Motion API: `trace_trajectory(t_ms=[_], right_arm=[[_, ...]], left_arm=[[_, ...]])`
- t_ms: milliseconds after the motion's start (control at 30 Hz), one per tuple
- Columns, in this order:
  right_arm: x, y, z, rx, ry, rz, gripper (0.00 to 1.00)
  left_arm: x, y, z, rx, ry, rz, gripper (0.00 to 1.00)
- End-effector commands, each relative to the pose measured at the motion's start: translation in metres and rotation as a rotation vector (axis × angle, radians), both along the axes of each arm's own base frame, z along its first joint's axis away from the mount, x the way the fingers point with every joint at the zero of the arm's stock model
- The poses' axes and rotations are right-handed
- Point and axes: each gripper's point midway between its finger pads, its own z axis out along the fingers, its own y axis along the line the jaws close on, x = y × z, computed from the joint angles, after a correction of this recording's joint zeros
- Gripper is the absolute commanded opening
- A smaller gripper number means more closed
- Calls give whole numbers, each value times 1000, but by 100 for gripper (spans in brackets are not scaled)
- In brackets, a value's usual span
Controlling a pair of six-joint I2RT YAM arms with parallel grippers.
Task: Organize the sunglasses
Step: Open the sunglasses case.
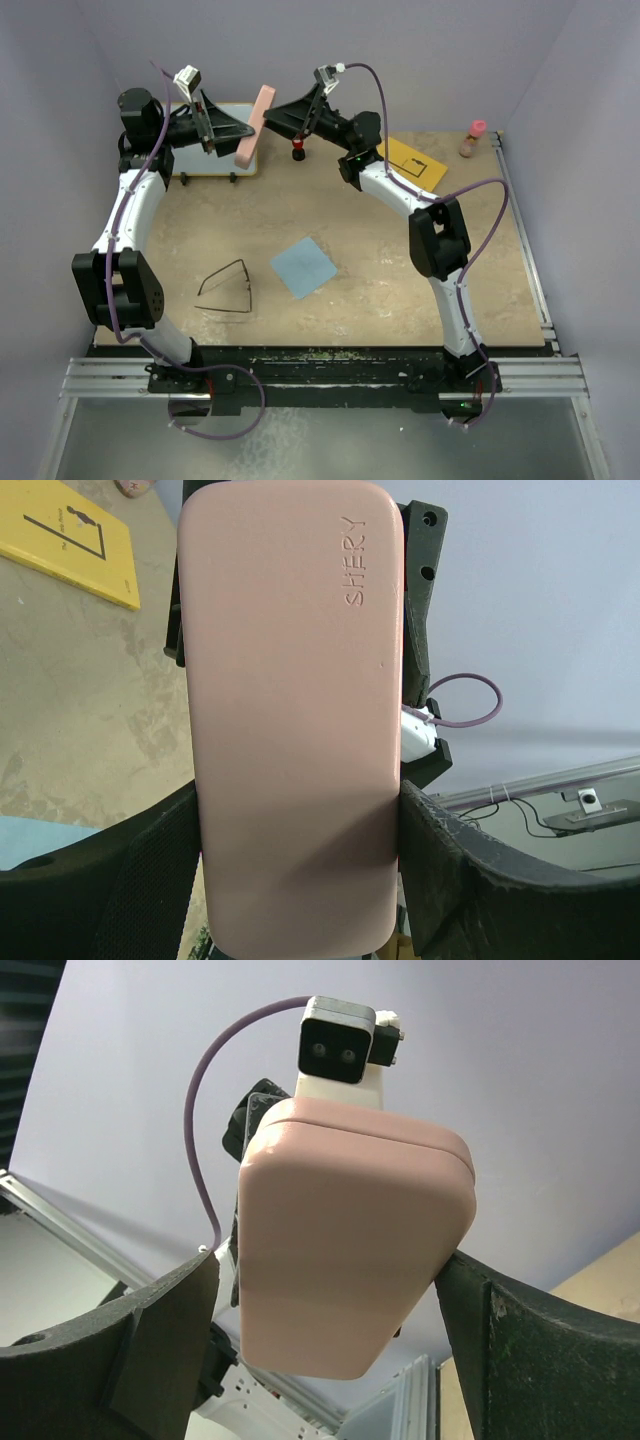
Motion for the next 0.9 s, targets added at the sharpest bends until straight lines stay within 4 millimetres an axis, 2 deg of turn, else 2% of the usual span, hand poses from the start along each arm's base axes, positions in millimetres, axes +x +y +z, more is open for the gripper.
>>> trace_trajectory(t_ms=[0, 200, 333, 400, 600, 733, 767, 867], right_arm=[[-29, -6, 52, 93, -124, 22, 90], [-23, 4, 49, 42, -98, 13, 91], [-19, 10, 42, 10, -66, 16, 86], [-19, 11, 37, 1, -54, 19, 72], [-17, 14, 26, -16, -24, 34, 0], [-20, 16, 11, -25, -15, 70, 0], [-22, 15, 9, -13, -18, 81, 0], [-27, 16, -1, -8, -28, 124, 0]], left_arm=[[-2, 0, 8, 17, -65, 20, 4], [2, 0, 2, 51, -67, 40, 4], [6, 1, -3, 116, -69, 84, 4], [6, 2, -2, 128, -79, 93, 4], [4, 1, 5, 110, -89, 83, 4], [-2, 2, 24, -19, -73, 36, 4], [-3, 4, 24, -71, -54, 32, 4], [-4, 19, 42, -208, -8, 61, 4]])
